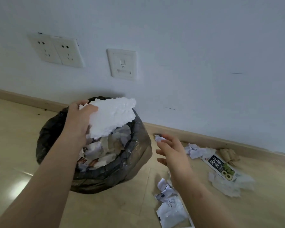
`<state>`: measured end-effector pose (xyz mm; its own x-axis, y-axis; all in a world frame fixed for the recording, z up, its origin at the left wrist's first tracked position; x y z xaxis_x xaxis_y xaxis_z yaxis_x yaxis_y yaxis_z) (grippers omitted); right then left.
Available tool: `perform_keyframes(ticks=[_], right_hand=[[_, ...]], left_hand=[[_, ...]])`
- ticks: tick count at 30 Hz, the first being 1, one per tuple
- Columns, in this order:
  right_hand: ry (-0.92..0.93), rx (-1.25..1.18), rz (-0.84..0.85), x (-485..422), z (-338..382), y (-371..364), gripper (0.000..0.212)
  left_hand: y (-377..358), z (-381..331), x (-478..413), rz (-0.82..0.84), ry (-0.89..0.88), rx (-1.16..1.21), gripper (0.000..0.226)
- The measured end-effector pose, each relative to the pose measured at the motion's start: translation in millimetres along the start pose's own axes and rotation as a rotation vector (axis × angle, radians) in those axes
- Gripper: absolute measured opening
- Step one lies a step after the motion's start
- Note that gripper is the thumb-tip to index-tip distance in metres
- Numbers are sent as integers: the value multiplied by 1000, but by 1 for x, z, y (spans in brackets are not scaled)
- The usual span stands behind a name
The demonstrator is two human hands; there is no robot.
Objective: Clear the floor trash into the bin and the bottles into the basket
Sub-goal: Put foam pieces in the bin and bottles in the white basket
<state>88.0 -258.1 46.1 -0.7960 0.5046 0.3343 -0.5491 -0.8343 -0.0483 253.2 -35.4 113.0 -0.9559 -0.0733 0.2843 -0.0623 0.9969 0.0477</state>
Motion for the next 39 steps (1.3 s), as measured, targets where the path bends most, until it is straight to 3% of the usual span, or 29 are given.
perform_keyframes(ticks=[2,4,6,8,10,12,19,21,25,28,31,35,39], right_hand=[[-18,0,-10,-2,-5,1,26],[-37,5,-20,-3,-10,1,26],[-61,24,-25,-4,-17,3,28],[-87,43,-30,-5,-24,4,31],[-111,58,-37,-5,-31,7,33],[-138,86,-37,-4,-38,9,34],[-223,147,-53,-3,-59,30,33],[-243,157,-69,-1,-65,41,32],[-257,182,-134,1,-76,73,28],[-280,208,-218,5,-88,105,28],[-306,245,-288,9,-101,135,28],[-327,287,-350,14,-114,167,28],[-314,374,-396,21,-118,191,31]], left_hand=[[9,5,-7,-46,-6,-133,32],[14,7,-10,-99,-85,-428,45],[8,-1,-2,-170,-262,-827,52],[-12,-13,12,-171,-502,-997,55],[-35,-11,21,-52,-617,-1061,59],[-49,-1,20,46,-620,-1135,60],[-58,-2,25,3,-586,-1289,31],[-64,-13,39,-63,-694,-1227,32],[-103,-36,92,-76,-1103,-1009,27],[-156,-29,139,200,-1283,-832,28],[-211,20,171,568,-1319,-854,30],[-253,122,169,903,-1071,-1143,41],[-244,208,143,1054,-724,-1555,56]])
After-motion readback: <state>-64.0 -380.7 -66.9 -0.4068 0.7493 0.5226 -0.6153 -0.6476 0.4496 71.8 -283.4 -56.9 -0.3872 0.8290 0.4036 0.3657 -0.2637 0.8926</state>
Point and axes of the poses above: each hand's wrist, its own x-axis away from the middle knuckle, its own y-axis out of the back of the hand, z = x × y, the point moved 10 cm from there along -x, towards the middle knuckle, and after that the axes turned 3 degrees about y, right-handed, at the moved point
